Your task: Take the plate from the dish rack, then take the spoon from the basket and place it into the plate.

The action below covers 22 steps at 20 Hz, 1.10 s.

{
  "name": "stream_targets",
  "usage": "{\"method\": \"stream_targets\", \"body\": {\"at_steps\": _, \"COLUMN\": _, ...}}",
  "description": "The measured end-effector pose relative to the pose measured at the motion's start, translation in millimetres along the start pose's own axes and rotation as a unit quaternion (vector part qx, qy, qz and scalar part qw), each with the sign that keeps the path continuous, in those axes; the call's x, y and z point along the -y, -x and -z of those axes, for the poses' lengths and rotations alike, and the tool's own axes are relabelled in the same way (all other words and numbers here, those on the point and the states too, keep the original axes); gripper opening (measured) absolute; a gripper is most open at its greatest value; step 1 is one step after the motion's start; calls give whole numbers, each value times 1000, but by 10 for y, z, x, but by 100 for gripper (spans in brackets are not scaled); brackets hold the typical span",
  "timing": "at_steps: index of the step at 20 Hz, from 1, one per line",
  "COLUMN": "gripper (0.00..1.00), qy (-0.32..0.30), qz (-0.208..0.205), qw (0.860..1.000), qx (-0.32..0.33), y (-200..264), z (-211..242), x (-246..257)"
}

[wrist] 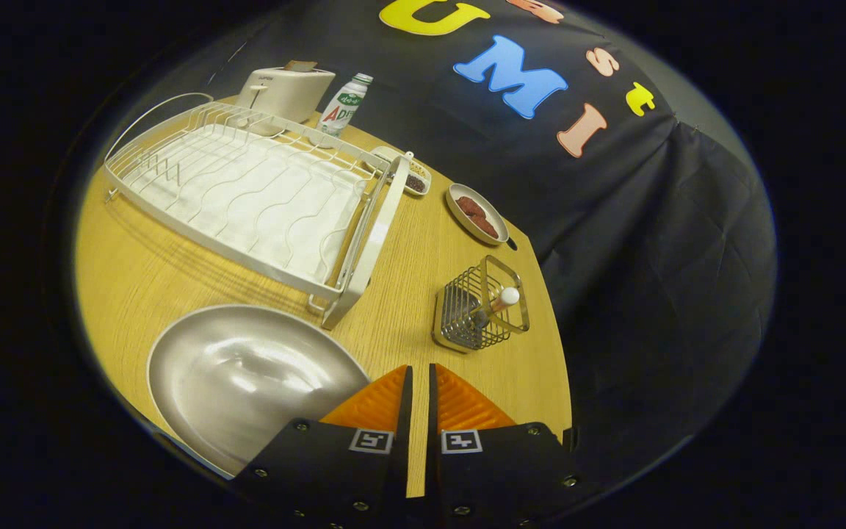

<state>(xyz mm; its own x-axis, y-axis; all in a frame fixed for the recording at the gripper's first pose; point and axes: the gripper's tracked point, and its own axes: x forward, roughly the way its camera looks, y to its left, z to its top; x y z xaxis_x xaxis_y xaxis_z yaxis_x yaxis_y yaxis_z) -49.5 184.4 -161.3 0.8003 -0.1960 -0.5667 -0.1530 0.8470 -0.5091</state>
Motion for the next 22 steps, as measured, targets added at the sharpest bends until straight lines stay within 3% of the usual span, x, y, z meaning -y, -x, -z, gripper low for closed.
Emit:
{"method": "stream_targets", "body": {"at_steps": 8, "gripper": 10, "qy": -38, "qz": 36, "qw": 999, "qx": 14, "y": -271, "z": -380, "x": 474}}
{"method": "stream_targets", "body": {"at_steps": 11, "gripper": 10, "qy": -40, "qz": 32, "qw": 999, "qx": 17, "y": -301, "z": -442, "x": 482}}
{"method": "stream_targets", "body": {"at_steps": 16, "gripper": 10, "qy": -22, "qz": 30, "qw": 999, "qx": 31, "y": -244, "z": -563, "x": 429}}
{"method": "stream_targets", "body": {"at_steps": 22, "gripper": 10, "qy": -10, "qz": 66, "qw": 997, "qx": 35, "y": -80, "z": -616, "x": 585}}
